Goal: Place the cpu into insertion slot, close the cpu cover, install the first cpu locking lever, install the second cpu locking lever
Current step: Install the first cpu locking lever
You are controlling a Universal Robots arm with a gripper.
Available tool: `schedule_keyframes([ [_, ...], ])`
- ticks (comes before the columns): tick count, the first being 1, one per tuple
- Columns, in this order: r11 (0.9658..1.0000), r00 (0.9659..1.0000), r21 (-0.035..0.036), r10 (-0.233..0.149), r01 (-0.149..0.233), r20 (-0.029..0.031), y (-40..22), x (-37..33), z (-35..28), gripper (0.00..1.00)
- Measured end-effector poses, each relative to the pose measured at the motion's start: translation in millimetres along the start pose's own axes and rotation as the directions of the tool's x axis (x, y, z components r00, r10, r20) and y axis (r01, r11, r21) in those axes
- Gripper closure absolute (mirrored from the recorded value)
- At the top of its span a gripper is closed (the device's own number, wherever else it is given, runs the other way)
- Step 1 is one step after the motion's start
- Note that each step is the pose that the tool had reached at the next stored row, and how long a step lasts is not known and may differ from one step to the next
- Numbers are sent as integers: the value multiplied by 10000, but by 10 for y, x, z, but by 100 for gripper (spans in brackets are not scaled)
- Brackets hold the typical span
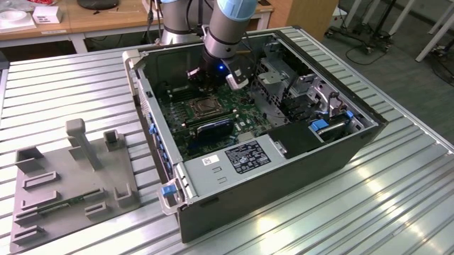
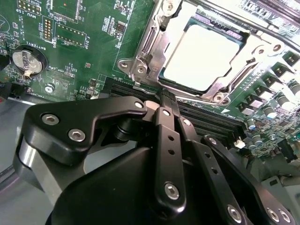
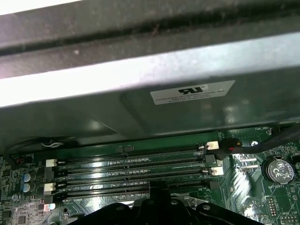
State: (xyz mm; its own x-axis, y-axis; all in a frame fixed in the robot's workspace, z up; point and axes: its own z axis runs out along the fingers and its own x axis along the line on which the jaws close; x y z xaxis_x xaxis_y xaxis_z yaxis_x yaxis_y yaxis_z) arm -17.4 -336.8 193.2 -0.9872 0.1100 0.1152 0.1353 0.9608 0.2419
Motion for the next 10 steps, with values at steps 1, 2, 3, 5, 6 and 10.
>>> schedule_keyframes([
  [1, 10000, 10000, 0, 0, 0, 0, 0, 0, 0, 89],
  [2, 10000, 10000, 0, 0, 0, 0, 0, 1, -3, 89],
  [3, 10000, 10000, -1, 0, 0, 0, 3, 1, -12, 89],
  [5, 10000, 10000, -1, 0, 0, 1, 11, 5, -42, 89],
  [6, 10000, 10000, -1, 0, 0, 1, 15, 7, -60, 89],
  [10, 10000, 10000, -1, 0, 0, 0, 30, 15, -120, 89],
])
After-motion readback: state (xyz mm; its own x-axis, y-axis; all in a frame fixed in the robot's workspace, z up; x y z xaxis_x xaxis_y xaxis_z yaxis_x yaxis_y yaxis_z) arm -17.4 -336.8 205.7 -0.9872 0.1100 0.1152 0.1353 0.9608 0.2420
